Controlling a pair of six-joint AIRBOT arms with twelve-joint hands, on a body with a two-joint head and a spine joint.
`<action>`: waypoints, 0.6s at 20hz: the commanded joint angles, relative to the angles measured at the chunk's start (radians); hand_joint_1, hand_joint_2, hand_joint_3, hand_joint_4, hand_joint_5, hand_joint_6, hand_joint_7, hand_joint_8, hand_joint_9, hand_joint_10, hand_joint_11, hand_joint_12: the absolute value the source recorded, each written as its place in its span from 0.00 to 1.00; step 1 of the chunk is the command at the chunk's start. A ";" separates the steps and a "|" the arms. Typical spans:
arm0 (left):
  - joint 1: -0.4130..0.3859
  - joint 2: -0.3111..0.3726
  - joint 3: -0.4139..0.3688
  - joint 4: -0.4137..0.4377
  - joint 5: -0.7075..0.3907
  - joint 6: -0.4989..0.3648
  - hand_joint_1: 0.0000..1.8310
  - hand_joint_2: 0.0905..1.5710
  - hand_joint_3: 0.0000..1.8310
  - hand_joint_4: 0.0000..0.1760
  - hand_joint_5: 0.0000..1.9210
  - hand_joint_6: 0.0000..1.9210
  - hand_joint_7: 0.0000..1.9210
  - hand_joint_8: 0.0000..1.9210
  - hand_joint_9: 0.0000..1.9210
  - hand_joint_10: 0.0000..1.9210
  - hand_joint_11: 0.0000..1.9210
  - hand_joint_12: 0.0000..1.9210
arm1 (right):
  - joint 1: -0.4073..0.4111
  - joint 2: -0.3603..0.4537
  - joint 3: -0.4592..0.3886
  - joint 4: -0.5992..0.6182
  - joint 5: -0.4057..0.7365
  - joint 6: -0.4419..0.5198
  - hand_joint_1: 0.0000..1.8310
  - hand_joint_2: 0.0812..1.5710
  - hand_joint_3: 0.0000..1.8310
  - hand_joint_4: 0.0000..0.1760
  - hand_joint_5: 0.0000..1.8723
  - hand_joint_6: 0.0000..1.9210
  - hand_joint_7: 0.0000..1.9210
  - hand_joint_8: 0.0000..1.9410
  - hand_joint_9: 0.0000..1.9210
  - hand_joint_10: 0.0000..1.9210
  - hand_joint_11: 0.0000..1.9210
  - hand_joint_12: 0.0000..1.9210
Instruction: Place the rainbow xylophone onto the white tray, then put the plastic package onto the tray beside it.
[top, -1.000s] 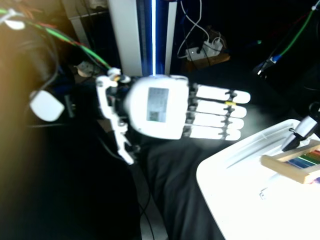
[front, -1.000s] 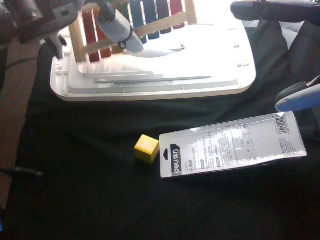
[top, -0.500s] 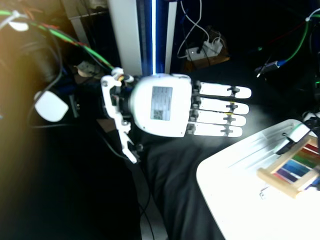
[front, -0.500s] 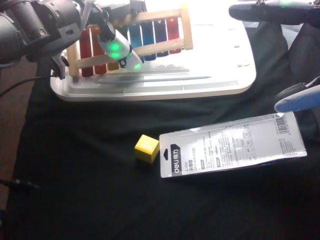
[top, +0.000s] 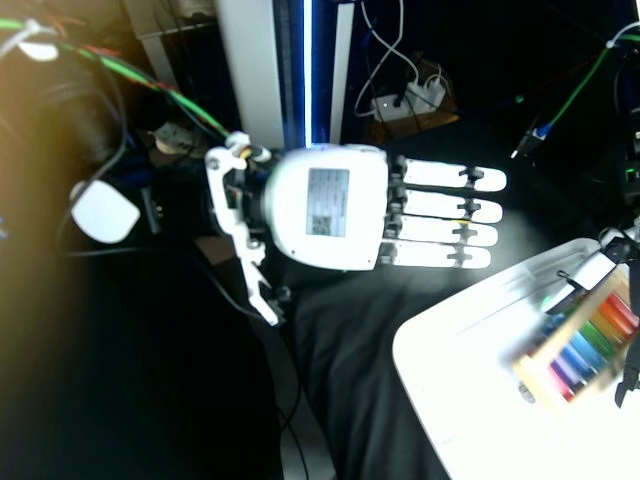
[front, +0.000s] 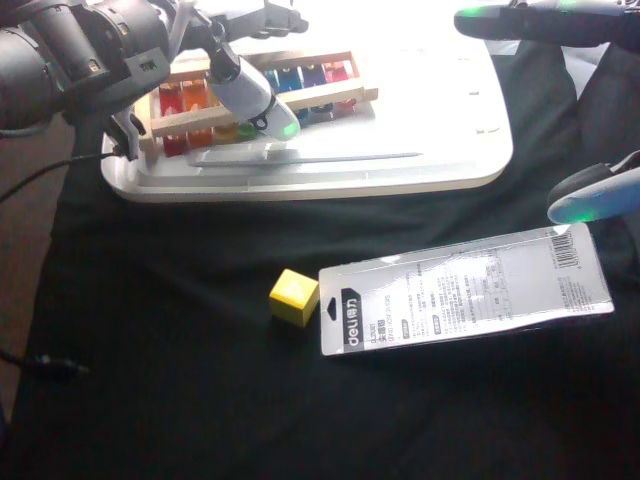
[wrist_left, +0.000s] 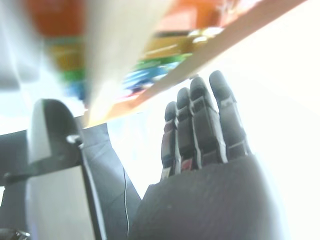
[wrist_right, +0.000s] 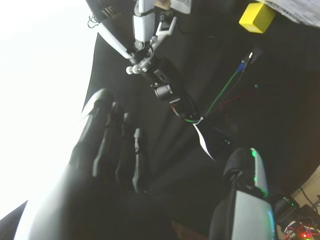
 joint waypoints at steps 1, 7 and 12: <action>-0.009 0.001 0.008 -0.018 -0.068 -0.004 0.51 0.49 0.00 0.00 0.12 0.00 0.12 0.00 0.12 0.00 0.05 0.17 | 0.017 -0.002 0.002 0.064 0.099 0.009 0.46 0.51 0.00 0.16 0.14 0.00 0.16 0.00 0.16 0.00 0.16 0.03; -0.030 0.044 -0.052 -0.022 -0.110 -0.006 0.46 0.48 0.00 0.34 0.03 0.00 0.03 0.00 0.04 0.00 0.01 0.23 | 0.019 0.006 -0.006 0.054 0.099 0.023 0.42 0.50 0.00 0.17 0.10 0.00 0.13 0.00 0.11 0.00 0.13 0.01; -0.075 0.169 -0.213 0.036 -0.209 -0.006 0.41 0.46 0.00 0.66 0.00 0.00 0.00 0.00 0.00 0.00 0.01 0.01 | 0.027 0.062 -0.044 0.021 0.085 0.031 0.38 0.50 0.00 0.28 0.03 0.00 0.07 0.00 0.06 0.00 0.10 0.00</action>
